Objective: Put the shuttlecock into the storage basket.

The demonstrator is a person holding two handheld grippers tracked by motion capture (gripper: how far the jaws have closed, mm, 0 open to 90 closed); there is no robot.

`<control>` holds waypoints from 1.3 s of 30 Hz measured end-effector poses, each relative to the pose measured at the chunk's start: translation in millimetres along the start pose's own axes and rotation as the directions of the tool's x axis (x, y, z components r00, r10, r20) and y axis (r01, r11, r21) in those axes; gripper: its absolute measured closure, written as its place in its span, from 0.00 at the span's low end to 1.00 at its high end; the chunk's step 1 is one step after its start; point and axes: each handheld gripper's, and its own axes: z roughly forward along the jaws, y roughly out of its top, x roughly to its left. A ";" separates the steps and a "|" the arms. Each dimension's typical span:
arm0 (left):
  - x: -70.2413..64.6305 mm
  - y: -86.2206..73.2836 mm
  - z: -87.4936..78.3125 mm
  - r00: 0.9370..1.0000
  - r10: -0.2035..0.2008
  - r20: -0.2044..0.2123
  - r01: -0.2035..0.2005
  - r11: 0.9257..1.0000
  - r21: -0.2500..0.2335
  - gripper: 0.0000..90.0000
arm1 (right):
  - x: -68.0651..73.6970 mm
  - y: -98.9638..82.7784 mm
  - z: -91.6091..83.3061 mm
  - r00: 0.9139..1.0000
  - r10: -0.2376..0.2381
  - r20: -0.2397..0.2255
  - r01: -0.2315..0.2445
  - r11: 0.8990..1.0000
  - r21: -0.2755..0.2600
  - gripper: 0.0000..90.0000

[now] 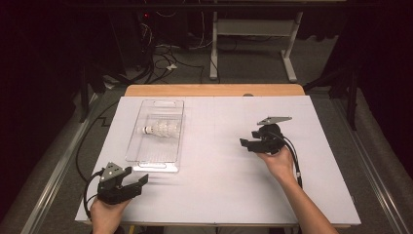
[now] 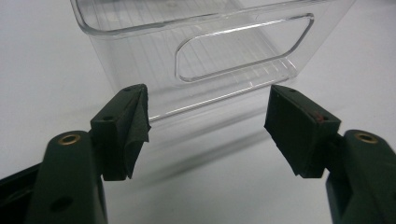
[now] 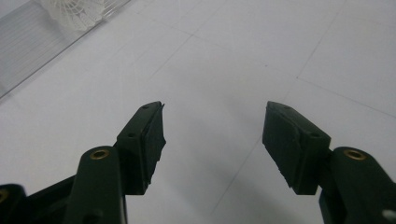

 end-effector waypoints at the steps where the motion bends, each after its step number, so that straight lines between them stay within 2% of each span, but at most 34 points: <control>1: 0.0 -0.1 0.0 1.000 0.001 0.001 -0.001 1.000 0.000 0.35 | -0.7 -1.4 -1.0 1.000 -0.001 0.002 0.001 1.000 -0.001 0.44; 18: 1.7 0.5 0.5 1.000 -0.008 0.001 0.008 1.000 0.003 0.35 | -14.1 -19.0 -19.0 0.999 0.029 0.024 -0.028 0.999 -0.029 0.43; 23: 1.2 0.2 0.3 1.000 -0.002 0.000 0.002 1.000 0.000 0.35 | -17.2 -23.7 -20.5 0.999 0.035 0.033 -0.035 0.999 -0.019 0.43; 39: 1.8 0.5 0.8 1.000 -0.006 0.003 0.006 1.000 0.003 0.35 | -18.3 -28.9 -26.6 0.998 0.044 0.035 -0.043 0.998 -0.041 0.43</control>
